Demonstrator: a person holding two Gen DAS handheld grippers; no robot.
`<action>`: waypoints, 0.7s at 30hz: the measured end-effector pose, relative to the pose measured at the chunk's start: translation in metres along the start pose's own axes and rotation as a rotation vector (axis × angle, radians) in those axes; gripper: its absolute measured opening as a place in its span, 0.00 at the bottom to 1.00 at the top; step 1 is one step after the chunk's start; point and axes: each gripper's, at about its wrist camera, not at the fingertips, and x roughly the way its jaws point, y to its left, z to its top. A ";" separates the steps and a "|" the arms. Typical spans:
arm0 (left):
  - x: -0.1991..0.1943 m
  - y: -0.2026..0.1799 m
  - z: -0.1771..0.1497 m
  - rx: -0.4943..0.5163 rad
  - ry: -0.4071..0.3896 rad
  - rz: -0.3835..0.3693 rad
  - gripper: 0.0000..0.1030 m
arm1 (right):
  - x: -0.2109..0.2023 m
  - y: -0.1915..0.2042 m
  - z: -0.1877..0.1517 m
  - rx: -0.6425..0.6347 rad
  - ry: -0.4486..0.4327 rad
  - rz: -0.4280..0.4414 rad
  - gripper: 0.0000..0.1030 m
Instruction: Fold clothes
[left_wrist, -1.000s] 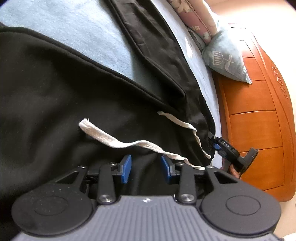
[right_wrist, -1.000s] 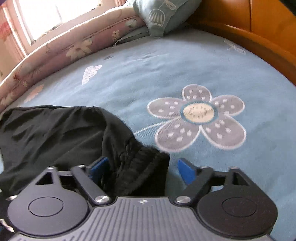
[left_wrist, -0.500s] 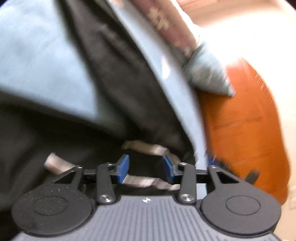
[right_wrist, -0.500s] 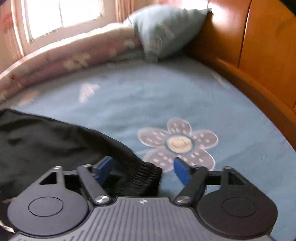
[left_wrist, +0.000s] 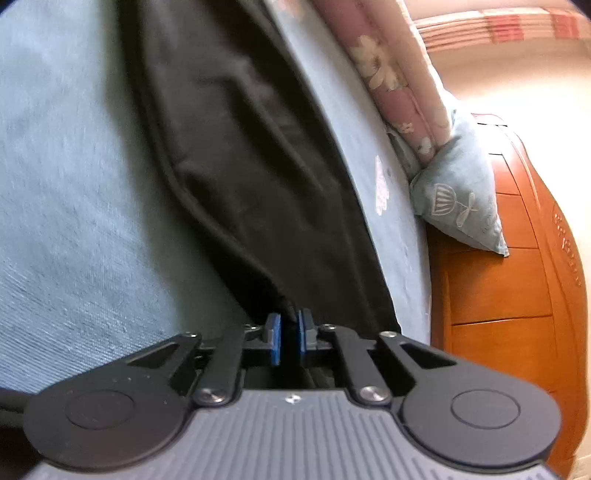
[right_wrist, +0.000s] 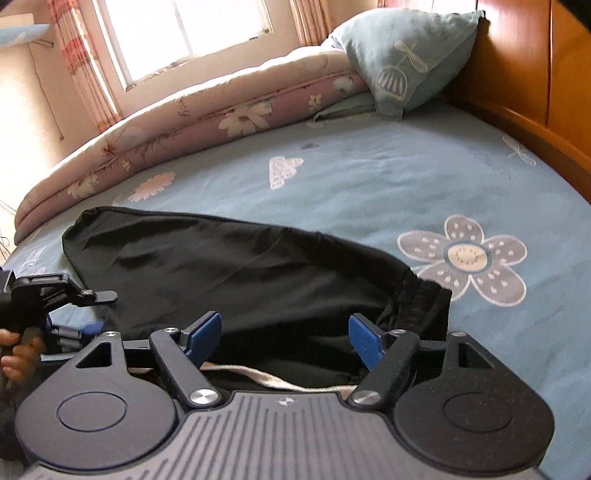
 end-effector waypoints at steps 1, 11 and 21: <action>-0.008 -0.004 -0.002 0.026 -0.019 -0.013 0.05 | 0.001 -0.001 -0.001 0.004 0.007 -0.003 0.78; -0.070 -0.001 -0.008 0.079 -0.128 -0.029 0.10 | 0.020 0.003 -0.004 0.005 0.036 0.034 0.78; -0.033 0.016 -0.067 0.097 0.147 0.076 0.31 | 0.043 0.068 -0.012 -0.144 0.122 0.279 0.78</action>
